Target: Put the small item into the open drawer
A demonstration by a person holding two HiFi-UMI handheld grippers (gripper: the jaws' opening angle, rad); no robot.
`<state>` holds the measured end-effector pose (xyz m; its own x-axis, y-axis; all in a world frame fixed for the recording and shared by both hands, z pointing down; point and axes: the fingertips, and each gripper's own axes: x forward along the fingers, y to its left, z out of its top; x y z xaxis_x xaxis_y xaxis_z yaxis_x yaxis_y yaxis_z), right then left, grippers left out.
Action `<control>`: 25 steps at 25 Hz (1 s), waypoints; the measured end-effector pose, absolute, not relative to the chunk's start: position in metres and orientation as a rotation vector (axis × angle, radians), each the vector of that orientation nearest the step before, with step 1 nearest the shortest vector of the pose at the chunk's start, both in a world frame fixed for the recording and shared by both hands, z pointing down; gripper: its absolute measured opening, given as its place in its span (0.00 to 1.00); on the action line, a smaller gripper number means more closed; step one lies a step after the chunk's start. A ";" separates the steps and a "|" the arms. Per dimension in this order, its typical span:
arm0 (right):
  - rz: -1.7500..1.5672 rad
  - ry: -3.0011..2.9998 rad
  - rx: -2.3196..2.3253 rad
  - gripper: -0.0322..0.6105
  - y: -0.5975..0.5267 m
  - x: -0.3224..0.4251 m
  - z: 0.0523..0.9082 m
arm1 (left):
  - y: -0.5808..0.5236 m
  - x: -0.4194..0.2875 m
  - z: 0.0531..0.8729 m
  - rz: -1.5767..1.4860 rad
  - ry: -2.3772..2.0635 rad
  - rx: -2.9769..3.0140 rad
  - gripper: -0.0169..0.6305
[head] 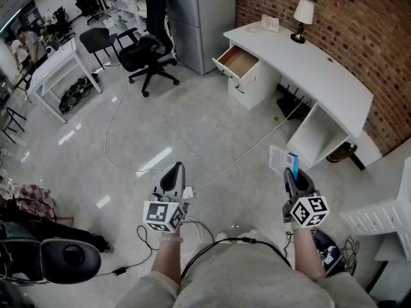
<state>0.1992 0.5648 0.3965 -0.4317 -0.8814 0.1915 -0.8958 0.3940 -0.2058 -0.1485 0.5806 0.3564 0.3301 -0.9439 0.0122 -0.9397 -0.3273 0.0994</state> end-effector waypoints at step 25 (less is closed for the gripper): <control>0.402 -2.624 1.619 0.17 0.557 0.170 0.392 | 0.593 -0.172 0.365 -0.077 -1.806 2.447 0.03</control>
<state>0.1704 0.5569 0.3917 -0.4574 -0.8744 0.1616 -0.8827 0.4245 -0.2013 -0.1723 0.5931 0.3651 0.2959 -0.9551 0.0179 -0.9500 -0.2923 0.1096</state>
